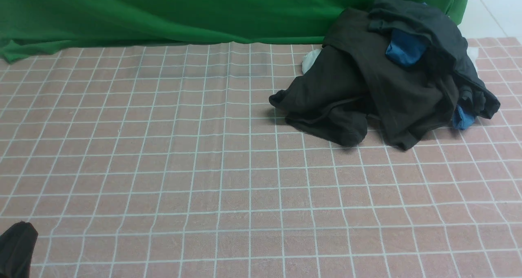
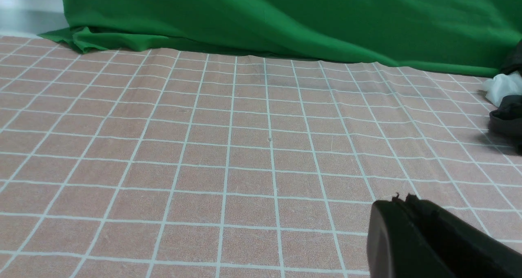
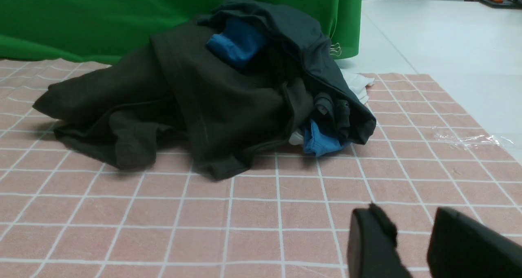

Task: Fold a long-sleeved shirt over a pink coffee tablecloth.
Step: 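Pull a dark sweatshirt from the pile and spread it flat on the table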

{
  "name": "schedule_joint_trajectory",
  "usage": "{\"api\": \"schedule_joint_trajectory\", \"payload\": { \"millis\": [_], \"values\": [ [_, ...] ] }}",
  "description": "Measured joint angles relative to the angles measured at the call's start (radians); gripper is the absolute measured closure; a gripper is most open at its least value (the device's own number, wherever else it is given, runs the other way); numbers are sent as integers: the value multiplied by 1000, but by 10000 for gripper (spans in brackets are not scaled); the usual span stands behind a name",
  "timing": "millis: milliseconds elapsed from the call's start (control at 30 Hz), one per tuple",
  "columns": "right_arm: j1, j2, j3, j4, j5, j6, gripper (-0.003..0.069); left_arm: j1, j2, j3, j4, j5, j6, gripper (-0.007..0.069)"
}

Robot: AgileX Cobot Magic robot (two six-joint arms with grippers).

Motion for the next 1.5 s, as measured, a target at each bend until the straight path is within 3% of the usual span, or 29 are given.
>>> {"api": "schedule_joint_trajectory", "payload": {
  "millis": [1200, 1267, 1433, 1500],
  "values": [
    [0, 0, 0, 0, 0, 0, 419, 0, 0, 0, 4, -15, 5, 605],
    [0, 0, 0, 0, 0, 0, 419, 0, 0, 0, -27, -68, 0, 605],
    [0, 0, 0, 0, 0, 0, 419, 0, 0, 1, -316, -294, -113, 605],
    [0, 0, 0, 0, 0, 0, 419, 0, 0, 1, -351, -334, -135, 605]
  ]
}}
